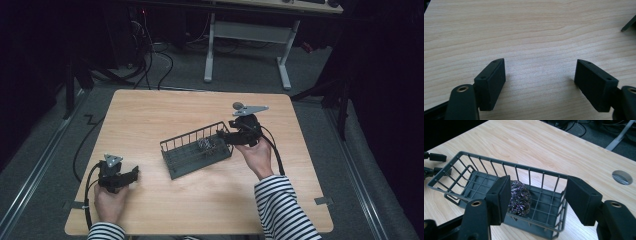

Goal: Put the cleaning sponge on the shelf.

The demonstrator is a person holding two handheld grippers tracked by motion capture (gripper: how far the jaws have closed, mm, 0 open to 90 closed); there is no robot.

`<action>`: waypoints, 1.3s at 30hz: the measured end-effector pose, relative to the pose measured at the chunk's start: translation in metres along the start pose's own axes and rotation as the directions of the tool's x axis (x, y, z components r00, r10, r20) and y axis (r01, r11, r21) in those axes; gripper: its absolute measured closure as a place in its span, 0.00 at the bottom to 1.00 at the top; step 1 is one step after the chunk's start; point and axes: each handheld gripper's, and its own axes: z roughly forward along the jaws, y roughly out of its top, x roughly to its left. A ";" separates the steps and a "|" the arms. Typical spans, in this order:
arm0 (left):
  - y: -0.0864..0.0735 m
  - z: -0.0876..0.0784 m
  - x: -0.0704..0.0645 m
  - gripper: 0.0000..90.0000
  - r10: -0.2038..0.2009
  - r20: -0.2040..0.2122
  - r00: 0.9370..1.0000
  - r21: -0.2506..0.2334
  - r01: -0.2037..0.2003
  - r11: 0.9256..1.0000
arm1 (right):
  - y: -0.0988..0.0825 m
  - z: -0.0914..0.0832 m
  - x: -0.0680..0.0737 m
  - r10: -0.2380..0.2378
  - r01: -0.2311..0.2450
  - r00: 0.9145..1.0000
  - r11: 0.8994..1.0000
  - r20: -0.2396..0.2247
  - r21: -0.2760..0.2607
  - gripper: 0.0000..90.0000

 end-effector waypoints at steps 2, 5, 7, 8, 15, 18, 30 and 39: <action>0.000 0.000 0.000 0.28 -0.001 0.001 1.000 0.000 0.001 1.000 | -0.001 -0.005 -0.001 0.003 -0.003 1.000 1.000 0.010 -0.001 0.42; 0.000 0.000 0.000 0.28 0.000 -0.002 1.000 -0.001 0.000 1.000 | -0.003 -0.010 -0.004 0.002 -0.002 1.000 1.000 0.018 -0.007 0.42; 0.000 0.000 0.000 0.28 0.000 0.000 1.000 0.000 0.000 1.000 | -0.004 -0.015 -0.006 0.002 -0.001 1.000 1.000 0.025 -0.008 0.42; 0.000 0.000 0.000 0.28 0.001 -0.001 1.000 -0.001 -0.001 1.000 | -0.005 -0.017 -0.006 0.003 -0.003 1.000 1.000 0.027 -0.012 0.42; 0.000 0.000 0.000 0.28 0.001 -0.004 1.000 -0.001 -0.001 1.000 | -0.008 -0.035 -0.012 0.014 -0.012 0.999 0.999 0.043 -0.042 0.42; 0.000 0.000 0.000 0.28 0.000 -0.003 1.000 -0.002 0.000 1.000 | -0.010 -0.043 -0.015 0.015 -0.012 0.999 0.999 0.052 -0.050 0.42; 0.000 0.000 0.000 0.28 0.001 -0.004 1.000 0.000 -0.001 1.000 | -0.031 -0.073 -0.027 0.050 -0.042 0.995 0.996 0.090 -0.083 0.44; 0.000 0.000 0.000 0.28 0.000 -0.003 1.000 -0.002 0.000 1.000 | -0.045 -0.096 -0.031 0.076 -0.063 0.992 0.990 0.100 -0.127 0.44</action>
